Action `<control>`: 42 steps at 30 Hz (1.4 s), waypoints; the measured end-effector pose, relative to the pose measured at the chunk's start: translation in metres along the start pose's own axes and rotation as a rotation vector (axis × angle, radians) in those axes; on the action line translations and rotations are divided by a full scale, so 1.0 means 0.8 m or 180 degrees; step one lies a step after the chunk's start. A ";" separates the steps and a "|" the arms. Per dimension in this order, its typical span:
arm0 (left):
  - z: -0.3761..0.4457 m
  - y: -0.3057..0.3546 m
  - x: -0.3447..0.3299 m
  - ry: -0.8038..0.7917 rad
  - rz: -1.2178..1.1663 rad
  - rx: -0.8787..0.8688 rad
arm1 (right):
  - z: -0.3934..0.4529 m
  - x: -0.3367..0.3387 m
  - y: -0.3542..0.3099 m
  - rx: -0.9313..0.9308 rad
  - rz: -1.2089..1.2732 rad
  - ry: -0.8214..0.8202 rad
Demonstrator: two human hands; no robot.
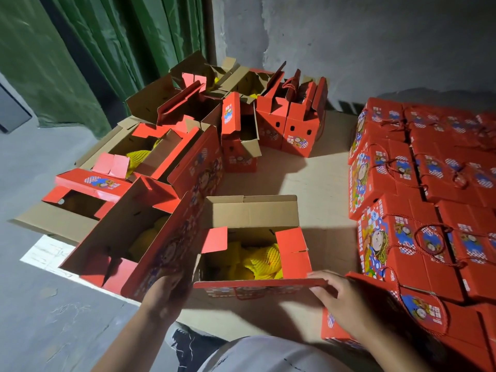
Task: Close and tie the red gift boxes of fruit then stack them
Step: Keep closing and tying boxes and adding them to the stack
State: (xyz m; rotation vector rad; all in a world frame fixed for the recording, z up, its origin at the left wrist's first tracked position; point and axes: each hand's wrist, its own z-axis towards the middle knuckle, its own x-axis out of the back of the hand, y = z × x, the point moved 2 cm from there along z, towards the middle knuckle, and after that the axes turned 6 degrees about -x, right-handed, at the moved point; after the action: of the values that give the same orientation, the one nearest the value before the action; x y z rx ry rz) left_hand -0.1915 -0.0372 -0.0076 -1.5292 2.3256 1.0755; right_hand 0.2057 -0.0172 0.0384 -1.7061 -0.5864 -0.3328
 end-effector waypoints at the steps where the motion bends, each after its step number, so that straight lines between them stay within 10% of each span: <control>1: 0.001 0.002 0.002 0.0068 -0.0057 -0.0036 | 0.000 0.000 -0.001 0.0009 -0.0005 -0.0001; 8: -0.031 0.009 0.000 0.0563 0.1457 -0.0848 | -0.001 0.000 -0.003 0.0136 -0.0085 0.0022; 18: -0.085 0.011 -0.051 -0.0553 0.4083 -0.2294 | -0.002 0.003 -0.008 0.0133 -0.0292 0.0042; 33: -0.084 0.019 -0.048 -0.1625 0.5059 -0.1859 | 0.018 0.000 -0.007 -0.0545 -0.0121 0.0068; 42: -0.039 0.010 -0.049 -0.1251 0.6045 -0.3235 | 0.044 -0.011 -0.036 -0.0005 -0.1081 0.0747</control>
State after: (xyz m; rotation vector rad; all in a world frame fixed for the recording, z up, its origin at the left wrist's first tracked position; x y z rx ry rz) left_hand -0.1727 -0.0265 0.0384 1.5712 2.3754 2.5299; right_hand 0.1793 0.0192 0.0496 -1.5383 -0.6999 -0.7645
